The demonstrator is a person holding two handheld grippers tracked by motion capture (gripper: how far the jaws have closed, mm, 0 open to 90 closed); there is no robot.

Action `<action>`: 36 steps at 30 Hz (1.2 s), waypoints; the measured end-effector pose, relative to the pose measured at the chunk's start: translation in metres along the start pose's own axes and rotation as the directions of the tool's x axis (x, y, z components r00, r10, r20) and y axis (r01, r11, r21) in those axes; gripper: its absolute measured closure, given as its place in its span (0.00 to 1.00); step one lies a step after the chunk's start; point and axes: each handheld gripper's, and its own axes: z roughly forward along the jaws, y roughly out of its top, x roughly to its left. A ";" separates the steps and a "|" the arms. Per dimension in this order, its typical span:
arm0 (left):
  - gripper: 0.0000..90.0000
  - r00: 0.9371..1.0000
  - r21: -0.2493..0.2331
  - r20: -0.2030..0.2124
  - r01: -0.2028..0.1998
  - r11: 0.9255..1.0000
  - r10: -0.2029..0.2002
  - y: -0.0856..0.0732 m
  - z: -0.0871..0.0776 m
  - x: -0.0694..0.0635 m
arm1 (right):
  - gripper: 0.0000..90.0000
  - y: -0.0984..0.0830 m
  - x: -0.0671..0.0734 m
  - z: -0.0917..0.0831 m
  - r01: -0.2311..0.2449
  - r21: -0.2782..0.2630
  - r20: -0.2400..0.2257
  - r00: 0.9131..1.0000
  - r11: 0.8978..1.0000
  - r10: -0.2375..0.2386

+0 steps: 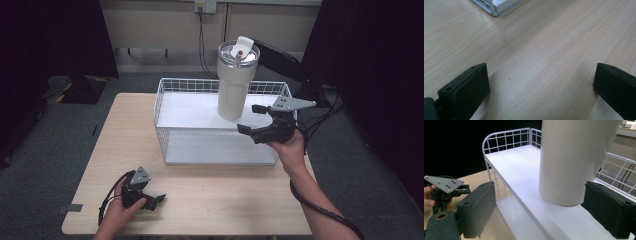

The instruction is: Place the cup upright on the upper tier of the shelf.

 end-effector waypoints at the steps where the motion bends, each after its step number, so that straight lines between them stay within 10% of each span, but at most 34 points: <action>1: 0.00 1.000 0.000 0.000 0.000 1.000 0.000 0.000 0.000 0.000 | 0.12 -0.001 0.001 -0.001 0.000 0.005 -0.002 1.000 1.000 0.000; 36: 0.00 1.000 0.000 0.000 0.000 1.000 0.000 0.000 0.000 0.000 | 0.12 -0.057 0.027 -0.024 0.016 0.033 -0.075 0.997 0.999 -0.013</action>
